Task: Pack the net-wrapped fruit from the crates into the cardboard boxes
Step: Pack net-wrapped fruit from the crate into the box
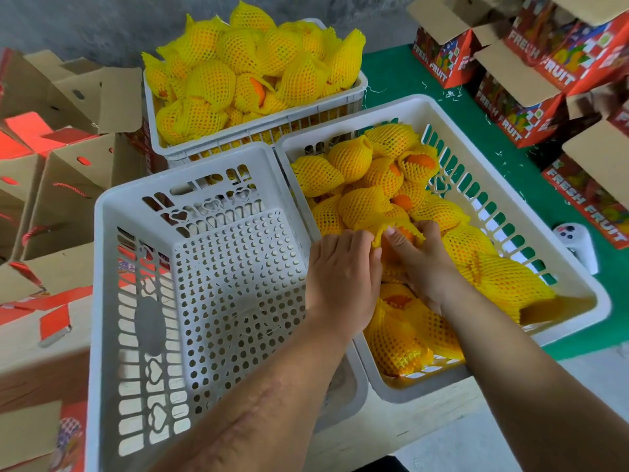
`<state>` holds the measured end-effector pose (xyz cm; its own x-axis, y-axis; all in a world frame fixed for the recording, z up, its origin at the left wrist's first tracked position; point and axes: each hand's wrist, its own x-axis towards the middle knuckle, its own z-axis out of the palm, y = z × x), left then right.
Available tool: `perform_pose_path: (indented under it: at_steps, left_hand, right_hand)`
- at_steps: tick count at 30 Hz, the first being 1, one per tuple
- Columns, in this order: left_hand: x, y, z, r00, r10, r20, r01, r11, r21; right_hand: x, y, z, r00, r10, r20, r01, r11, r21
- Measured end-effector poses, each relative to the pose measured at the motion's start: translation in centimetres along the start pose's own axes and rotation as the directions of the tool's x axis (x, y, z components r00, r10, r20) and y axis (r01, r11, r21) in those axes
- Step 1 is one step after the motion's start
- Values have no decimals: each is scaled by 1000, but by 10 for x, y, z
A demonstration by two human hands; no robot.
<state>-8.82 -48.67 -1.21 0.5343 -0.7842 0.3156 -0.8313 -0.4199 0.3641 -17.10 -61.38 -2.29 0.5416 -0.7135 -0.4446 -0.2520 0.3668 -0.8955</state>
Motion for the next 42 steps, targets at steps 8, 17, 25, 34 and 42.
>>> perform_pose_path:
  at_steps: [8, 17, 25, 34, 42]
  left_hand:
    - [-25, -9, -36, 1000, -10, 25, 22, 858, -512]
    - [-126, -85, -162, 842, -514, 163, 314, 222, -923]
    - [-308, -271, -290, 796, -586, 150, 402, 326, -856]
    - [-428, -441, -376, 761, -618, 197, 631, 776, -2]
    - [-436, -468, -344, 814, -440, 378, 273, 866, 420]
  right_hand:
    - [-66, -30, 30, 926, -162, 341, -76, 805, 588]
    - [-181, -4, 179, 929, -275, 248, 206, 940, 271]
    - [-311, 83, 396, 832, -61, 551, -29, 988, 154]
    - [-348, 151, 537, 839, -8, 545, 459, 550, -698]
    - [-338, 126, 552, 857, 355, 373, 401, -5, -916]
